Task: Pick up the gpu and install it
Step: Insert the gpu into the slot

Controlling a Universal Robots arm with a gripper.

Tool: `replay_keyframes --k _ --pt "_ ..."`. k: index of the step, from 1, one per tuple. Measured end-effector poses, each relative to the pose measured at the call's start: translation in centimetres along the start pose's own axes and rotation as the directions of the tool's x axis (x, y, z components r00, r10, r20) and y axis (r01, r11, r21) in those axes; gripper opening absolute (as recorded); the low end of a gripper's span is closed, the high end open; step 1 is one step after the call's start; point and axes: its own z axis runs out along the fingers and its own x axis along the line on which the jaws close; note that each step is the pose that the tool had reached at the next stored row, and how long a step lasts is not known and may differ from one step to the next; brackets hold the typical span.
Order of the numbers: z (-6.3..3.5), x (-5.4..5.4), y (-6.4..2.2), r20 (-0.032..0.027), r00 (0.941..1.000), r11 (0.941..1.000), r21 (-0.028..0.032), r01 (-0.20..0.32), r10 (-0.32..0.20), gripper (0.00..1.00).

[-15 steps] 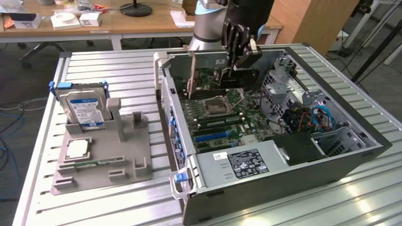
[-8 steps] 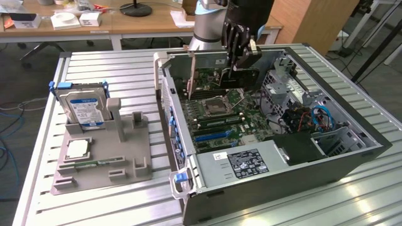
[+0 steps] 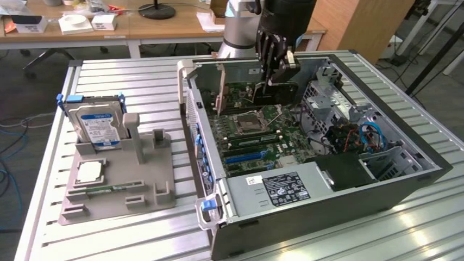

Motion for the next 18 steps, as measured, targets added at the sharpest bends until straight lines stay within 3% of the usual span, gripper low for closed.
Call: replay_keyframes --k 18 --pt "2.22 0.0 0.04 -0.0001 1.0 1.0 -0.0001 0.0 0.0 0.26"
